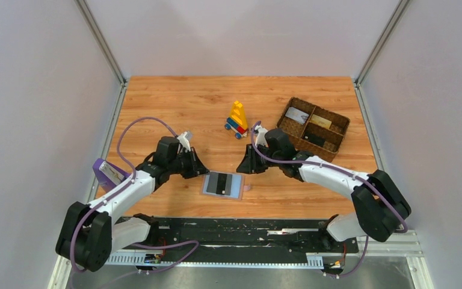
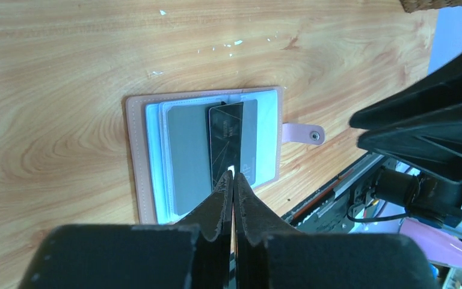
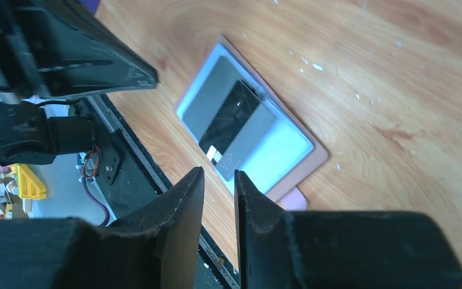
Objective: Take the credit cards out of the card holder
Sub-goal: Remove the credit card from the card holder, then place the credit card in the storage box.
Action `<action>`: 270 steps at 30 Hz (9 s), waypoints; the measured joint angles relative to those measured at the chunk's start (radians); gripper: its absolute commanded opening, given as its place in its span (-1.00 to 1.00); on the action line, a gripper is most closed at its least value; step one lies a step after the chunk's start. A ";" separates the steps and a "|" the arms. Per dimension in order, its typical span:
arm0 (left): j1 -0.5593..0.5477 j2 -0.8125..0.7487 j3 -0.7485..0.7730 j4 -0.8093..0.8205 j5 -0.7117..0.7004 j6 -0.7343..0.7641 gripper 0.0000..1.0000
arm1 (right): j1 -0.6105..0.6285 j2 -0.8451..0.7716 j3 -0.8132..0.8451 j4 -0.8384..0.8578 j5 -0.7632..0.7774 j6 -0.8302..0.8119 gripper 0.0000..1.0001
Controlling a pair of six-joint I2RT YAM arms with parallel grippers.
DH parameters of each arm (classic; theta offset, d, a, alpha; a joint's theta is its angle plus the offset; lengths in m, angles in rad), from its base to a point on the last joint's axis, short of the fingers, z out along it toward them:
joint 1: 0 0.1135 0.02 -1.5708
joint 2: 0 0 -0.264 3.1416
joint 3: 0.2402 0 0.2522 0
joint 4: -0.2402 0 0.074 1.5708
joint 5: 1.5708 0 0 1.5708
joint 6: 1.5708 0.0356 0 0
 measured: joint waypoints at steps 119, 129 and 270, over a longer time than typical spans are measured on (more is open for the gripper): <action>-0.107 0.323 -0.061 0.336 0.103 -0.086 -0.10 | 0.058 0.315 0.041 0.069 -0.022 0.267 -0.75; -0.107 0.325 -0.087 0.384 0.121 -0.113 -0.39 | 0.060 0.324 0.041 0.087 -0.023 0.287 -0.74; -0.111 -0.136 0.410 -0.552 -0.097 0.437 1.00 | -0.982 0.054 -0.051 0.142 0.001 0.309 -0.38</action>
